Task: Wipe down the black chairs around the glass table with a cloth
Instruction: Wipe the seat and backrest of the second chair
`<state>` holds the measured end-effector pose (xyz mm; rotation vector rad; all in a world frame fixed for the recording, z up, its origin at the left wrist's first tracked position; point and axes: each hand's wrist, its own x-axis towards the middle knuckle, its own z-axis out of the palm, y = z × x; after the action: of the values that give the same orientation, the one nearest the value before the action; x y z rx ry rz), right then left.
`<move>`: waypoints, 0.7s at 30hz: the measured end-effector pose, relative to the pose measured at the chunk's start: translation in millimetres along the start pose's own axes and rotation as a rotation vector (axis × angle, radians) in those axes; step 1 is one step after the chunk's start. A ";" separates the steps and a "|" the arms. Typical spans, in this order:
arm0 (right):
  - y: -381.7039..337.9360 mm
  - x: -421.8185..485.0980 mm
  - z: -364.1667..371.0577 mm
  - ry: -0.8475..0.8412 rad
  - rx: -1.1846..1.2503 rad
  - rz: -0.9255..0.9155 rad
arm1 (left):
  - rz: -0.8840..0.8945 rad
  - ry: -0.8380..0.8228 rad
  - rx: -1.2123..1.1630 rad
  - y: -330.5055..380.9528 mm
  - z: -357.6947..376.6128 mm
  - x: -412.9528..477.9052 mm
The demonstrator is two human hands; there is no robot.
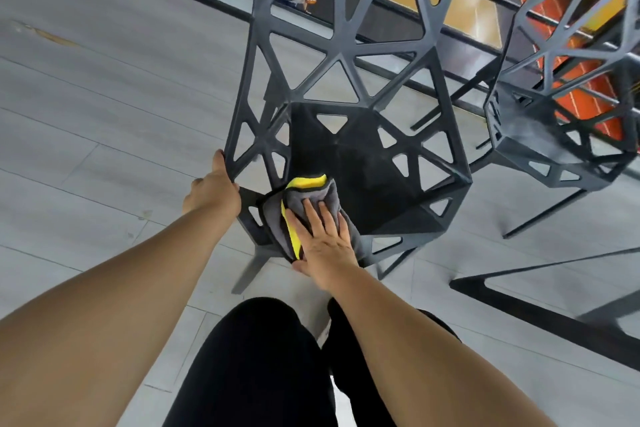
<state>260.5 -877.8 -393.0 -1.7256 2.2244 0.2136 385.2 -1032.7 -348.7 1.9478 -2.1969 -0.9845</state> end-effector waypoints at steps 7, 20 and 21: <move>90.4 -20.0 -4.4 -0.001 0.015 -0.011 | 0.038 0.198 0.160 4.4 25.5 -9.6; 199.3 -41.1 -5.4 0.064 0.042 0.155 | 0.756 0.326 0.498 24.0 90.6 -5.3; 193.9 -36.5 -5.0 0.075 0.049 0.152 | 0.795 0.283 0.534 27.0 95.0 -3.3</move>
<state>81.1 -795.4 -390.5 -1.5654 2.3959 0.1295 321.2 -989.3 -410.2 0.9916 -2.8201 -0.0115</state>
